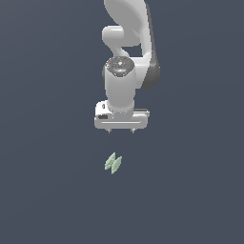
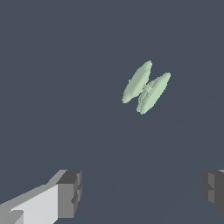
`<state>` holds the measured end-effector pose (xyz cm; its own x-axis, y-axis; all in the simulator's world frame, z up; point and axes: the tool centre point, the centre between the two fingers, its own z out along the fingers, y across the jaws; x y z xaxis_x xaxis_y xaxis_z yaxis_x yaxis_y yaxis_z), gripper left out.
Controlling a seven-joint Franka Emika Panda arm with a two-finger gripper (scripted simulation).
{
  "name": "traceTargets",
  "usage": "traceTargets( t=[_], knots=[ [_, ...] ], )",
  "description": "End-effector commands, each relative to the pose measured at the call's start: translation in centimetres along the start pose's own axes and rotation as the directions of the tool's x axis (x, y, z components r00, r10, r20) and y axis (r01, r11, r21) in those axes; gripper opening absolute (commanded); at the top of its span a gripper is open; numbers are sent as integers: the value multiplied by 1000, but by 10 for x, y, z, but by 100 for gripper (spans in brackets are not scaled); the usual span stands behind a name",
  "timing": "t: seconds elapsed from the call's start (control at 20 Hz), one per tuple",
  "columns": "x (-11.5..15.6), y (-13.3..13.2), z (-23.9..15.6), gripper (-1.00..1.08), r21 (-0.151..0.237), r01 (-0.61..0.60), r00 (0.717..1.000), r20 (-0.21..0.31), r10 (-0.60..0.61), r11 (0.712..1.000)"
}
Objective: Pick up the object and move it to a goal position.
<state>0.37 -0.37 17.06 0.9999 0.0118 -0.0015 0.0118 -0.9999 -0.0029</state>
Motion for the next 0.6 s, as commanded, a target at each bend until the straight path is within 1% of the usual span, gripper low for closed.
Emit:
traceTargets(
  t=[0.0,0.55],
  knots=[
    [0,0,0,100,0,0,1000,0,0,1000],
    [-8,-4,-3,100,-10,1,1000,16,-1,1000]
  ],
)
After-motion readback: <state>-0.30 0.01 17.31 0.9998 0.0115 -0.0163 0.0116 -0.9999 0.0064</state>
